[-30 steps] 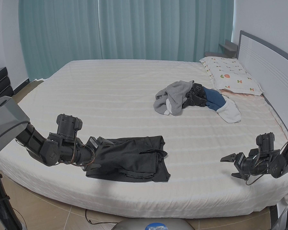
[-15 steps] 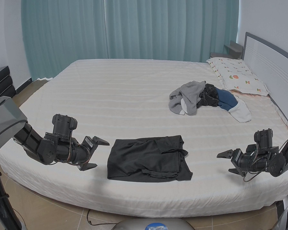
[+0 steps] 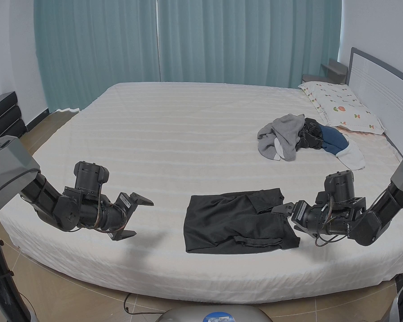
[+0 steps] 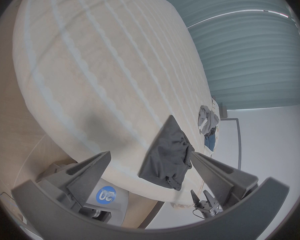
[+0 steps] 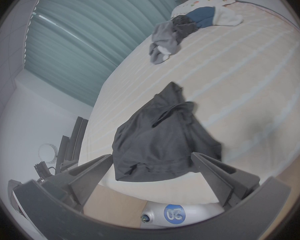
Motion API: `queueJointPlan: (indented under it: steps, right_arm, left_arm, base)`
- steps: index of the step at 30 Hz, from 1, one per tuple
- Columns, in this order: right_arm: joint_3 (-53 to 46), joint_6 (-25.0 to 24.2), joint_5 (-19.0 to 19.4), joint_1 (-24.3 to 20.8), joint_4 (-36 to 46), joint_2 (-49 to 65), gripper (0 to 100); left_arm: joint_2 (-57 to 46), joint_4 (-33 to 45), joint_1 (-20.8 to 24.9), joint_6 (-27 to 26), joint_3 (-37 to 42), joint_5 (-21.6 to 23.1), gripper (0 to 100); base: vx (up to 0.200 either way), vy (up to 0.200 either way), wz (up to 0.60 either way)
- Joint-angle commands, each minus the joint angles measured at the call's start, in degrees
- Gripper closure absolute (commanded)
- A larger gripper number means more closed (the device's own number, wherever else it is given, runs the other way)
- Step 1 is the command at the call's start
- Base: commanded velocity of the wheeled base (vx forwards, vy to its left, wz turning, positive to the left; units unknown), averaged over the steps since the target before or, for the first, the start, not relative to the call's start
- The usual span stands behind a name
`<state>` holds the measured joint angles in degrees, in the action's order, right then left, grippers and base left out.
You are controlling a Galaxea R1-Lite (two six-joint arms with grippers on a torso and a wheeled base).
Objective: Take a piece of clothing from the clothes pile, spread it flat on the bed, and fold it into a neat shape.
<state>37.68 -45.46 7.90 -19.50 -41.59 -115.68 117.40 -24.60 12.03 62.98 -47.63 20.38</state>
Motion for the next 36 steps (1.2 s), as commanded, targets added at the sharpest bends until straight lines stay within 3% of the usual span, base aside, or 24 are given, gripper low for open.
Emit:
queueJointPlan:
  steps: [1, 21, 36]
  right_arm:
    - [3.8, 0.0, -1.2, -2.4, 0.5, -5.1, 0]
    - [24.5, 0.4, -7.3, -2.1, 9.0, -18.8, 0]
    - [36.3, 1.2, -12.5, 7.0, 7.0, -25.1, 0]
  left_arm:
    - [0.6, 0.0, 0.4, 0.1, 0.1, -0.3, 0]
    - [1.9, -2.0, 0.6, -1.0, 1.3, -0.3, 0]
    - [2.2, -2.0, 0.9, -1.1, 1.2, -0.5, 0]
  base:
    - [0.000, 0.000, 0.00]
    - [0.000, 0.000, 0.00]
    - [0.000, 0.000, 0.00]
